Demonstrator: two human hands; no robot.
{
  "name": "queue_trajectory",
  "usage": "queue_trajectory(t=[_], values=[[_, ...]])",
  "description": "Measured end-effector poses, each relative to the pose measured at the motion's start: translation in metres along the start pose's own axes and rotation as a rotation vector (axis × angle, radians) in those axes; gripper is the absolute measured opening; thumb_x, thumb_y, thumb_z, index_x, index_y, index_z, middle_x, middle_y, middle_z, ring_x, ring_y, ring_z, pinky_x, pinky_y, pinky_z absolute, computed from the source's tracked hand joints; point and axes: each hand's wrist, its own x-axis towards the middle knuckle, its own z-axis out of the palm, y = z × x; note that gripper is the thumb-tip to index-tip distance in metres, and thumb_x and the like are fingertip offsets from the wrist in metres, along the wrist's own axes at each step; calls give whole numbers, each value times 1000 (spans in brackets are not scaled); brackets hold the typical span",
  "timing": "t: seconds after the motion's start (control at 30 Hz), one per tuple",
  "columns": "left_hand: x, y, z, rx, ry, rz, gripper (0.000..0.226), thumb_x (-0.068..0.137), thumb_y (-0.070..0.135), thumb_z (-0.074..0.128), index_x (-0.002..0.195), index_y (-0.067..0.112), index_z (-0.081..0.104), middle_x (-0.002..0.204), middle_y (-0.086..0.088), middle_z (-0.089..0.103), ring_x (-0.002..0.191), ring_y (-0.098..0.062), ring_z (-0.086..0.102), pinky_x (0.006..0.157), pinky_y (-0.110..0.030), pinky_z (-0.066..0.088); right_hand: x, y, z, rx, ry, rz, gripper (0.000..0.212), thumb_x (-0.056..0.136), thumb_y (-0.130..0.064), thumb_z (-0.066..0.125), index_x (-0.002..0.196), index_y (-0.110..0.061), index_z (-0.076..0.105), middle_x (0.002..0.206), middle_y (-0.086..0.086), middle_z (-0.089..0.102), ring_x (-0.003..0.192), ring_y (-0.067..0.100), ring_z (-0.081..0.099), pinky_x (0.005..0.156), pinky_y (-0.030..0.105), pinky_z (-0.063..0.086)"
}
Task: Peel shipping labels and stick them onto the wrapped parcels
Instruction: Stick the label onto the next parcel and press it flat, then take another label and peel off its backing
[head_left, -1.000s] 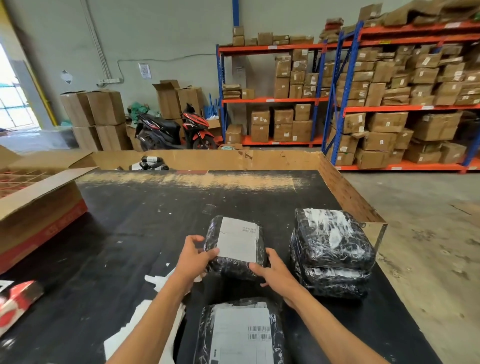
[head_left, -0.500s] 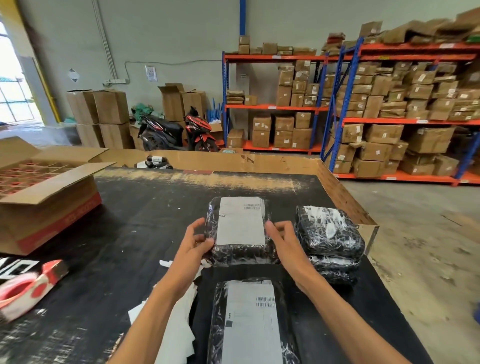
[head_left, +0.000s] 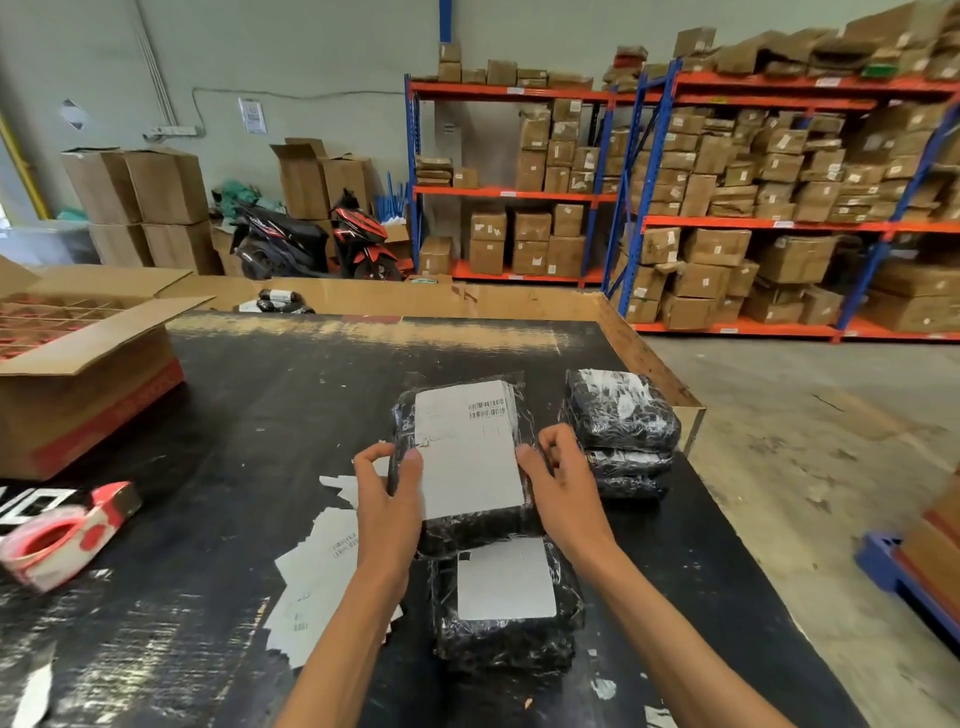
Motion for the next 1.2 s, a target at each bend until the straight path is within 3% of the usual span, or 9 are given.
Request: queue_trajectory(t=[0.23,0.37,0.5,0.63,0.73,0.83,0.9,1.07,1.2], values=[[-28,10,-20,83,-43,29,18,100,45,28,102,43,47,85,-5,58,76,-19,53,68,-38,43,-45,4,0,48,104,102,35,104,-42,45,92,-9,46,66,-10,33,57,6,30,58,21,32],[-37,3,-20,172,-129,12,15,98,54,35,104,42,43,75,3,52,70,-17,50,65,-32,41,-61,16,-5,-20,112,124,47,100,-53,47,92,-7,43,74,1,33,62,10,30,62,29,31],[-44,-15,-19,286,-235,29,29,100,41,44,125,26,39,96,6,60,85,-12,57,66,-19,43,-69,31,-9,-101,131,161,50,98,-56,46,92,-7,46,71,4,37,57,9,32,60,32,32],[-47,-28,-20,400,-324,-55,55,100,45,46,145,17,30,134,-3,48,119,-20,50,102,-35,42,-68,39,-12,-159,94,213,52,95,-60,45,95,-8,48,71,4,41,60,14,37,58,33,32],[-43,-28,-23,398,-332,-94,59,99,49,45,147,20,29,142,-5,46,128,-26,46,109,-45,38,-63,38,-14,-203,7,269,46,94,-61,47,99,-15,44,80,0,40,68,14,39,61,30,33],[-42,-27,-33,361,-358,-104,51,99,50,43,143,26,33,128,4,54,113,-13,53,95,-33,39,-62,36,-11,-350,1,230,51,93,-58,54,127,-22,42,117,-4,39,106,15,42,88,36,41],[-39,-28,-44,366,-339,-104,40,99,50,43,134,30,42,110,6,58,99,-11,55,86,-32,41,-61,26,-6,-507,61,91,53,95,-53,57,137,-27,40,127,-8,35,119,13,32,100,39,31],[-22,-33,-84,400,-219,-76,21,99,39,51,105,25,65,89,5,65,87,-16,60,77,-31,46,-53,-13,32,-581,-102,-213,24,99,-42,54,119,-30,59,123,-10,55,125,15,41,102,31,21],[-6,-46,-120,570,-19,-92,11,92,33,59,92,26,68,85,4,68,88,-20,63,71,-31,46,-49,-35,84,-600,-314,-272,25,100,-32,54,123,-24,61,118,-2,64,116,21,53,104,38,35]])
